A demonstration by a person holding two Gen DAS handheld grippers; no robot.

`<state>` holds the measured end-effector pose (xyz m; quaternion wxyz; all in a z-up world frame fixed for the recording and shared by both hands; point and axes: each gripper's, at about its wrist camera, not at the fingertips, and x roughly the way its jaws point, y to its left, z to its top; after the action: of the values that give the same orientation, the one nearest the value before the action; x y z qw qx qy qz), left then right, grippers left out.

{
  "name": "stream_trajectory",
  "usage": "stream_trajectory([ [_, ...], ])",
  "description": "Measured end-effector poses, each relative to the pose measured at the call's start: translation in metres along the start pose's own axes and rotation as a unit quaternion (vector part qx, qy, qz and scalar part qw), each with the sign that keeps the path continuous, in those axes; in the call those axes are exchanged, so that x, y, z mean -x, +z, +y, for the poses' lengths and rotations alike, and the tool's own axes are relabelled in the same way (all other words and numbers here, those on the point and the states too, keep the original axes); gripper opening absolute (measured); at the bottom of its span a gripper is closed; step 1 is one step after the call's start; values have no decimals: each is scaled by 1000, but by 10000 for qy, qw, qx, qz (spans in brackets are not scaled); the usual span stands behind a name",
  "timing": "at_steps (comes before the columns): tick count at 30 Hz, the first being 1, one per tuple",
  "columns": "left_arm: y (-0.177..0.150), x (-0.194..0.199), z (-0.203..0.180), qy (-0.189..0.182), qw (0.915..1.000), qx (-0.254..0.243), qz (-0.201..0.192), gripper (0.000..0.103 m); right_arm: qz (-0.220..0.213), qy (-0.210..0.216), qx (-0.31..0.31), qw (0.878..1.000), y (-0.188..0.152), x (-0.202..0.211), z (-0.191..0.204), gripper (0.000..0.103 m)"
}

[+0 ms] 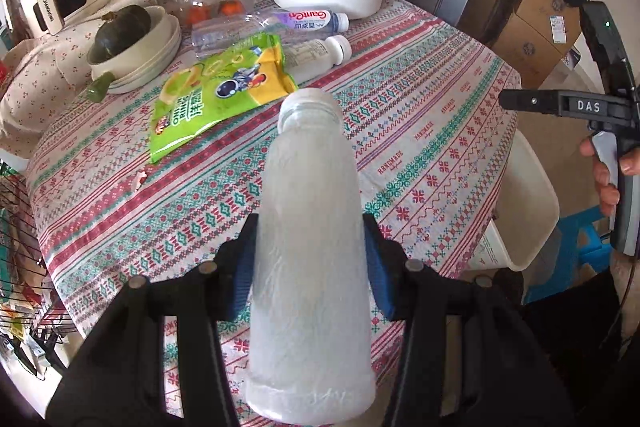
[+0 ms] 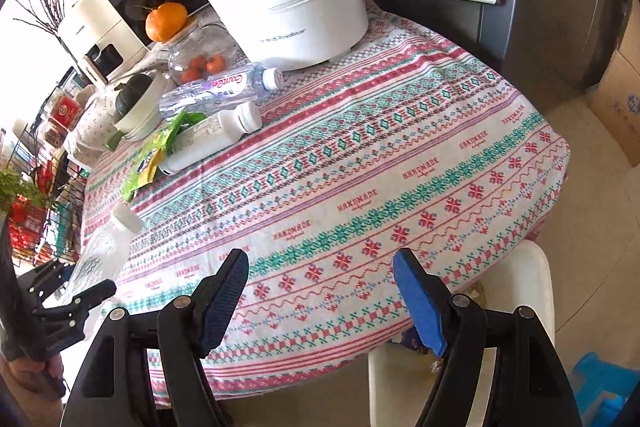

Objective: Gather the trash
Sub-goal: 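Grasp the green onion-ring snack bag with the right gripper while the left holds the bottle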

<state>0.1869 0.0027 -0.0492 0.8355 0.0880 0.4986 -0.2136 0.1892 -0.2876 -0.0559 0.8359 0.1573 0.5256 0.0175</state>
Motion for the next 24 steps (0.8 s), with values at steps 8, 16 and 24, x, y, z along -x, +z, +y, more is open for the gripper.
stream_trajectory([
  [8,-18,45,64,379,9871,1289,-873,51,3,462,33,9989,16,-38,68,76],
  [16,-24,47,102,591,9762,1838,-990,51,-34,883,421,9952,40,-82,148,74],
  [24,-25,51,111,571,9727,1983,-1058,51,22,1070,336,9937,57,-126,188,60],
])
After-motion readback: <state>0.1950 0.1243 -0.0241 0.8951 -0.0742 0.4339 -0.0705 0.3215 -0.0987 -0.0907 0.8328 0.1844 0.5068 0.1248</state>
